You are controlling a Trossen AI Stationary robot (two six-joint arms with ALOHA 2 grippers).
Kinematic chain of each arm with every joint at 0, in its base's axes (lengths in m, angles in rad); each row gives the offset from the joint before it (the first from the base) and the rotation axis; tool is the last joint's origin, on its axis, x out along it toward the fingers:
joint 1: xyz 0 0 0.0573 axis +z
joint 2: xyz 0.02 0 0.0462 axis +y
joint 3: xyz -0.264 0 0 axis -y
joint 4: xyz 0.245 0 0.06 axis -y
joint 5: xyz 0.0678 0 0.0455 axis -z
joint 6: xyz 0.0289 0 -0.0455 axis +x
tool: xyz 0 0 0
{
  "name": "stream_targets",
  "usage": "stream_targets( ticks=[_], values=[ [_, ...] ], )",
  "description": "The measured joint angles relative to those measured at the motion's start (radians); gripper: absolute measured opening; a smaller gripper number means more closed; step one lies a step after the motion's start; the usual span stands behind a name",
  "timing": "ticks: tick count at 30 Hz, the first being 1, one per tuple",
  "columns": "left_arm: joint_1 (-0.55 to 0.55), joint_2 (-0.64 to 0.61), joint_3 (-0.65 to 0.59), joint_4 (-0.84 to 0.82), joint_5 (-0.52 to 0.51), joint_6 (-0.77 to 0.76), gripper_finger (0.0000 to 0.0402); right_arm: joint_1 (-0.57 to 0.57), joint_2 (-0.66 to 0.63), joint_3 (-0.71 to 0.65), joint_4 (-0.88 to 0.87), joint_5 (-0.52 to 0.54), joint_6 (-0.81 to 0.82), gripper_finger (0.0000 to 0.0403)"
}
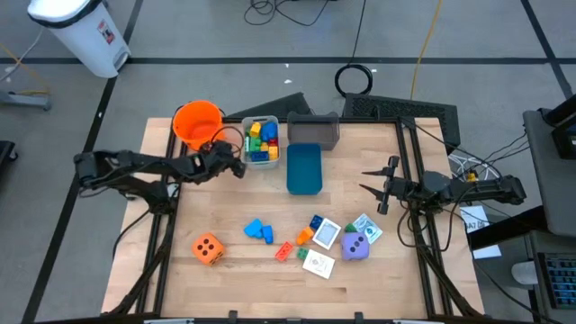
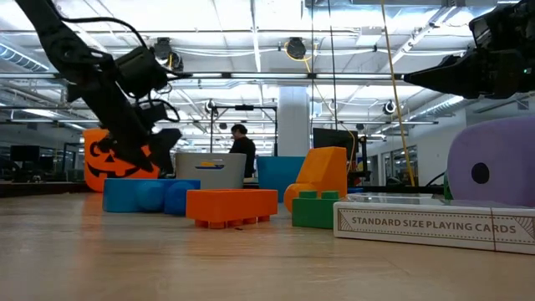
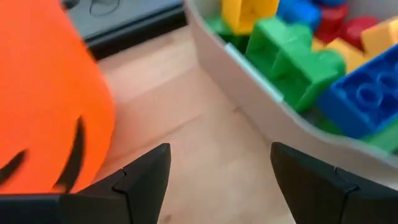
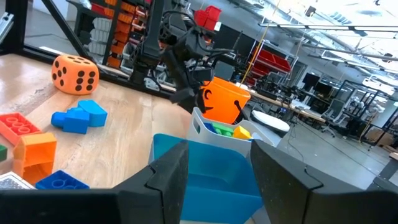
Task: Pick & Place Toys
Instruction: Adjust the white bin
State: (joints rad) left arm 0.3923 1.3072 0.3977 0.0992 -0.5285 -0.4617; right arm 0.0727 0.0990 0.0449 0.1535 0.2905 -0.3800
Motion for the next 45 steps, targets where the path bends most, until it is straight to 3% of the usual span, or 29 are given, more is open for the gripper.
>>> stream_targets(
  ticks=[10, 20, 28, 34, 45],
  values=[
    [0.001, 0.135, 0.001, 0.269, -0.007, 0.108, 0.0285, 0.000, 0.000, 0.000, 0.000, 0.000, -0.006, 0.0169],
    [0.019, 0.147, 0.001, 0.357, -0.022, 0.265, 0.0285, 0.000, 0.000, 0.000, 0.000, 0.000, -0.006, 0.0169],
    [0.095, 0.147, 0.001, 0.378, -0.016, 0.245, 0.0285, 0.000, 0.000, 0.000, 0.000, 0.000, -0.006, 0.0169],
    [0.149, 0.147, 0.001, 0.379, 0.032, 0.119, 0.0285, 0.000, 0.000, 0.000, 0.000, 0.000, -0.006, 0.0169],
    [0.128, 0.147, 0.002, 0.369, 0.061, 0.134, 0.0285, 0.000, 0.000, 0.000, -0.001, 0.000, -0.006, 0.0169]
  ],
)
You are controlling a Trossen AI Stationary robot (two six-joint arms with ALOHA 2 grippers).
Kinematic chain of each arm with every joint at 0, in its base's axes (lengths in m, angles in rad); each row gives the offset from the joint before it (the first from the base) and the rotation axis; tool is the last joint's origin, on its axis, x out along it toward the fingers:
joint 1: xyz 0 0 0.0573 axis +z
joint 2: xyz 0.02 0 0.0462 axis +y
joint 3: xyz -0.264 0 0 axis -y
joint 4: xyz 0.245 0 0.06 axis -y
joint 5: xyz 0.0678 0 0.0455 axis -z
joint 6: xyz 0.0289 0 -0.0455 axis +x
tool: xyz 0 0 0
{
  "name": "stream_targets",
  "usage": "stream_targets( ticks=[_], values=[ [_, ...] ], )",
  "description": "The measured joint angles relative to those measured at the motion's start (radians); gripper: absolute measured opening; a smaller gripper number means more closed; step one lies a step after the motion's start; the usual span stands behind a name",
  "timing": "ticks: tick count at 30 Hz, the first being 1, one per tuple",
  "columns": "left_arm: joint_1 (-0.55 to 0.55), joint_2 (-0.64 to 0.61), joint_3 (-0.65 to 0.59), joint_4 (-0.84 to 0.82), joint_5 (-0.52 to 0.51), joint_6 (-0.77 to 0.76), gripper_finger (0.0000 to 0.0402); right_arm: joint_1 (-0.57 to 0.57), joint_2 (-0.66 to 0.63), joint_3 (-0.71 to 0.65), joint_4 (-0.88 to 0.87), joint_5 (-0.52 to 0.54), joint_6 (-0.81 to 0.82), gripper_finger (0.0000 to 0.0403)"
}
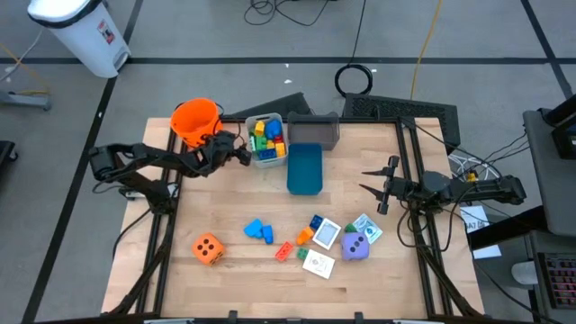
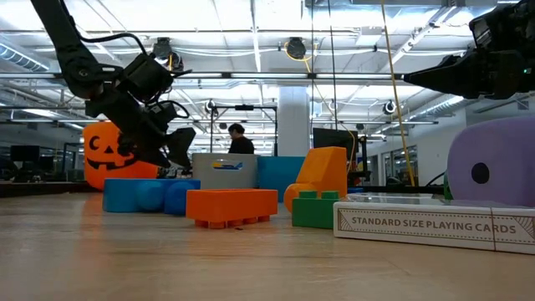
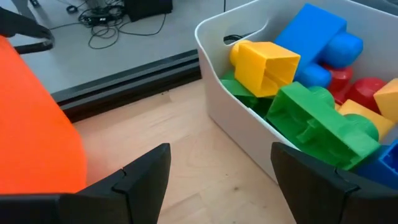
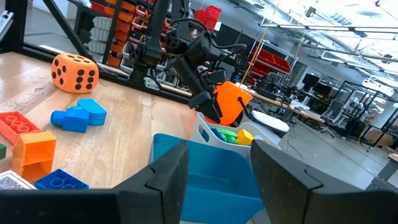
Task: Pick & Place Toys
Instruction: Adjust the white bin, then put the orange 1 stud gamepiece into the white bin
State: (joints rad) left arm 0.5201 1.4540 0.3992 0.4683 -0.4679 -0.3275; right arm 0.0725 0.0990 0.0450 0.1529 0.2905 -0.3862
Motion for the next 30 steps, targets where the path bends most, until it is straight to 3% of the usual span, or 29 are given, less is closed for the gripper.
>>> stream_targets(
  ticks=[10, 17, 23, 30],
  values=[
    [-0.006, 0.000, 0.000, 0.045, 0.060, 0.046, 0.0285, 0.000, 0.000, 0.000, 0.000, 0.000, 0.000, 0.0169],
    [-0.078, -0.021, 0.000, 0.104, 0.083, 0.118, 0.0285, 0.000, 0.000, 0.000, 0.000, 0.000, 0.000, 0.0169],
    [-0.198, -0.086, 0.001, 0.122, 0.106, 0.158, 0.0285, 0.000, 0.000, 0.000, -0.001, 0.000, 0.000, 0.0169],
    [-0.449, -0.129, 0.059, 0.173, 0.258, 0.150, 0.0285, 0.000, 0.000, 0.000, -0.001, 0.000, 0.001, 0.0169]
  ],
)
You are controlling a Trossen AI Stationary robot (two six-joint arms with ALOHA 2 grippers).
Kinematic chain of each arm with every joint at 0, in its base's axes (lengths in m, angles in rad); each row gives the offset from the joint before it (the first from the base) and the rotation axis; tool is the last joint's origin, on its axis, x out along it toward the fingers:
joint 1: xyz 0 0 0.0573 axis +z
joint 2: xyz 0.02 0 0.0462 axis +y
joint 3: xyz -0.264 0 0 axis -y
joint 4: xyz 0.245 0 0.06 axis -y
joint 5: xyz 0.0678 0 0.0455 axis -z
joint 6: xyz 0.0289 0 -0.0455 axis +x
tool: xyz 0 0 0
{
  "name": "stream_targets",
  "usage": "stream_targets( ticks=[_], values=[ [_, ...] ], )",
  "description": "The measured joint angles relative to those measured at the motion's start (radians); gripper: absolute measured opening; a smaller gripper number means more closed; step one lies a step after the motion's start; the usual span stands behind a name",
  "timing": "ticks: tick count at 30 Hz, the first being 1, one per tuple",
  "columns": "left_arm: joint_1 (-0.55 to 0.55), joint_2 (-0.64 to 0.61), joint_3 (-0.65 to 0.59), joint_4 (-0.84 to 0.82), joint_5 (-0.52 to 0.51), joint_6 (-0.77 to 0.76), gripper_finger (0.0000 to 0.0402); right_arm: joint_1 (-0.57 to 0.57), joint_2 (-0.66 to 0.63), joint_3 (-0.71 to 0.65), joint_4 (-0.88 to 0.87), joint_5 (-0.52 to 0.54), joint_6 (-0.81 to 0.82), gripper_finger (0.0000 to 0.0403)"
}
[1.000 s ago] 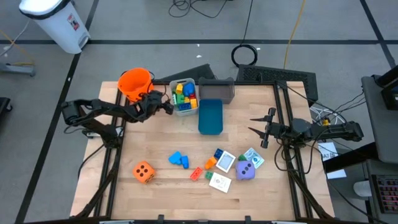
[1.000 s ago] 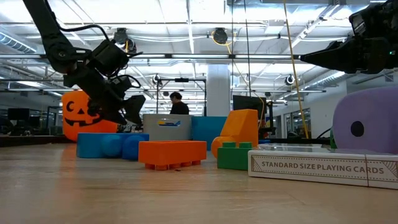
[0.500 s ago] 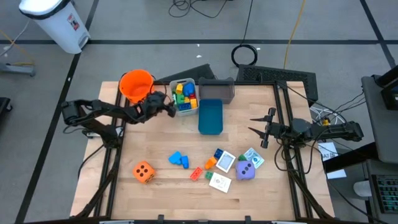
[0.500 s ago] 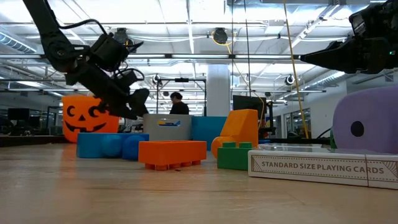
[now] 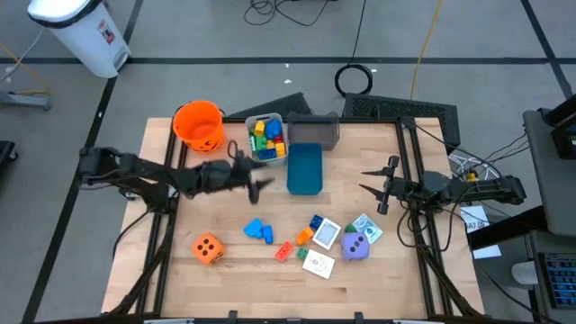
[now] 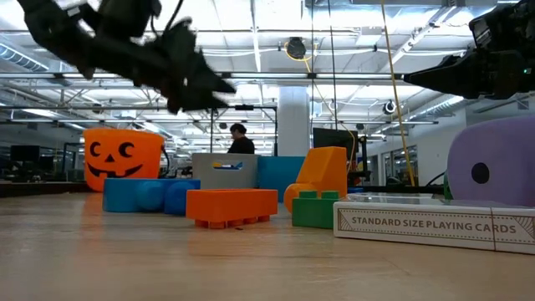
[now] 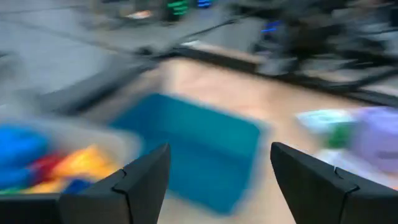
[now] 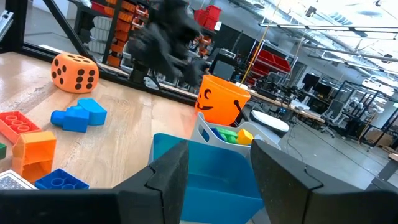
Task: Pick & Place Toys
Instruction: Put the orange 1 stud gamepiece into the white bin
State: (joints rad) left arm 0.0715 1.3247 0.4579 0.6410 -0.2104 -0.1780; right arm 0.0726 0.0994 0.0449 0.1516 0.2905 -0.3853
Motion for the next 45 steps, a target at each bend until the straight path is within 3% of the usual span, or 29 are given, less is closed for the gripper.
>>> stream_targets(
  ticks=[7, 11, 18, 23, 27, 37, 45],
  values=[
    [-0.293, 0.119, 0.176, -0.196, -0.068, 0.046, 0.0285, 0.000, 0.000, 0.000, 0.001, 0.000, 0.006, 0.0169],
    [-0.372, 0.253, 0.286, -0.233, -0.144, 0.069, 0.0285, 0.000, 0.000, 0.000, 0.001, 0.000, 0.006, 0.0169],
    [-0.370, 0.460, 0.462, -0.286, -0.130, 0.023, 0.0285, 0.000, 0.000, 0.000, 0.001, 0.000, 0.006, 0.0169],
    [-0.356, 0.563, 0.556, -0.283, 0.020, -0.007, 0.0285, 0.000, 0.000, 0.000, 0.001, 0.000, 0.006, 0.0169],
    [-0.347, 0.627, 0.630, -0.343, 0.028, -0.009, 0.0285, 0.000, 0.000, 0.000, 0.001, 0.000, 0.002, 0.0169],
    [-0.332, 0.647, 0.678, -0.409, 0.057, 0.004, 0.0285, 0.000, 0.000, 0.000, -0.003, 0.000, 0.003, 0.0169],
    [-0.338, 0.548, 0.675, -0.476, -0.001, 0.030, 0.0285, 0.000, 0.003, 0.000, -0.006, 0.000, 0.003, 0.0169]
  ],
)
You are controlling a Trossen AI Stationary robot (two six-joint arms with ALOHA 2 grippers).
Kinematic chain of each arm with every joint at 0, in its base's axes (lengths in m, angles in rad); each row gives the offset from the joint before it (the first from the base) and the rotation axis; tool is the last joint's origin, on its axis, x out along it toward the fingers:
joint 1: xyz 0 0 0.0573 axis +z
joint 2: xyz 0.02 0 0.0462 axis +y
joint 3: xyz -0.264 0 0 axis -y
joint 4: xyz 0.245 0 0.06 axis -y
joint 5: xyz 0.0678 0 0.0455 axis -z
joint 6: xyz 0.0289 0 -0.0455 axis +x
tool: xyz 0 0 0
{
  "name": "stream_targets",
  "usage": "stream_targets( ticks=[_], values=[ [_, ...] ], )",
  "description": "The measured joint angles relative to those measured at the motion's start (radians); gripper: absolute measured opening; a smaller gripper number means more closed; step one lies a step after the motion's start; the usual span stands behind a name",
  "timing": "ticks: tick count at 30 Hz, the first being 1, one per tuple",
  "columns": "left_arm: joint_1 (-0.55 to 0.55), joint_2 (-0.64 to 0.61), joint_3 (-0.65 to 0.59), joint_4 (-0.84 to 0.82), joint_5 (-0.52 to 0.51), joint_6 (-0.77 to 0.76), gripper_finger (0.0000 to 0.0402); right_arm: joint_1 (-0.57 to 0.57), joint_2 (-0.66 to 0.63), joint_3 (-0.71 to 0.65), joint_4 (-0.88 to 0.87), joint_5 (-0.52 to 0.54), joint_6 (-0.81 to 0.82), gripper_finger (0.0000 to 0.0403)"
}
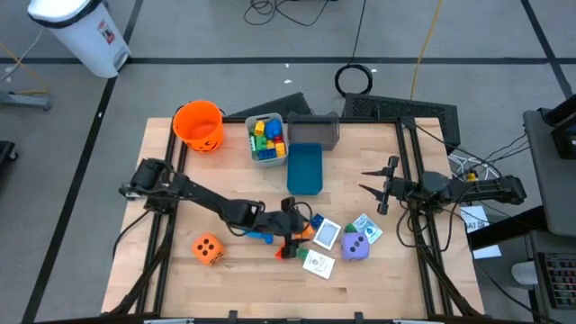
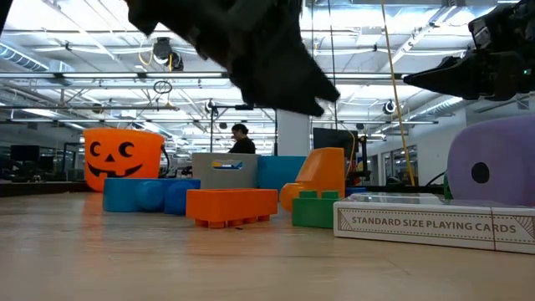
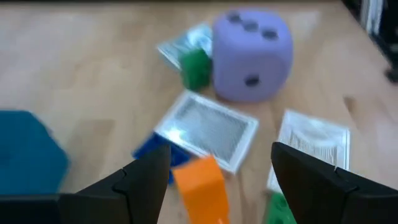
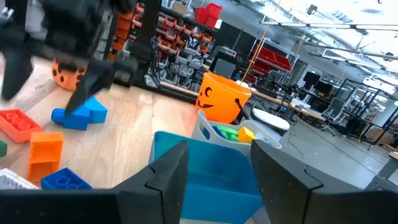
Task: Pick & Place Toys
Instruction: Put the orange 1 stud gamepiece into the white bin
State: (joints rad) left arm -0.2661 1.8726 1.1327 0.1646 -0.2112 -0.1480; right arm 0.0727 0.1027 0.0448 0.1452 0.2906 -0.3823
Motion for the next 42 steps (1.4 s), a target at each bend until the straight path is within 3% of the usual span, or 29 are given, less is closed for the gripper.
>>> stream_targets(
  ticks=[4, 10, 26, 34, 38, 42],
  values=[
    [0.001, -0.001, -0.001, -0.035, -0.053, -0.050, 0.0285, 0.000, 0.008, 0.000, 0.001, 0.000, 0.000, 0.0169],
    [0.001, 0.050, -0.001, -0.029, -0.050, -0.101, 0.0285, 0.000, 0.016, 0.000, 0.008, 0.000, 0.003, 0.0169],
    [0.048, 0.101, 0.000, 0.020, 0.081, -0.135, 0.0285, 0.000, 0.023, 0.000, 0.010, 0.002, 0.002, 0.0169],
    [0.052, 0.114, 0.000, 0.025, 0.091, -0.145, 0.0284, 0.000, 0.023, 0.000, 0.008, 0.002, 0.001, 0.0169],
    [0.052, 0.113, 0.000, 0.028, 0.084, -0.144, 0.0259, 0.000, 0.023, 0.000, 0.008, 0.002, 0.001, 0.0169],
    [0.052, 0.113, 0.000, 0.029, 0.084, -0.144, 0.0200, 0.000, 0.023, 0.000, 0.008, 0.003, 0.002, 0.0169]
  ],
)
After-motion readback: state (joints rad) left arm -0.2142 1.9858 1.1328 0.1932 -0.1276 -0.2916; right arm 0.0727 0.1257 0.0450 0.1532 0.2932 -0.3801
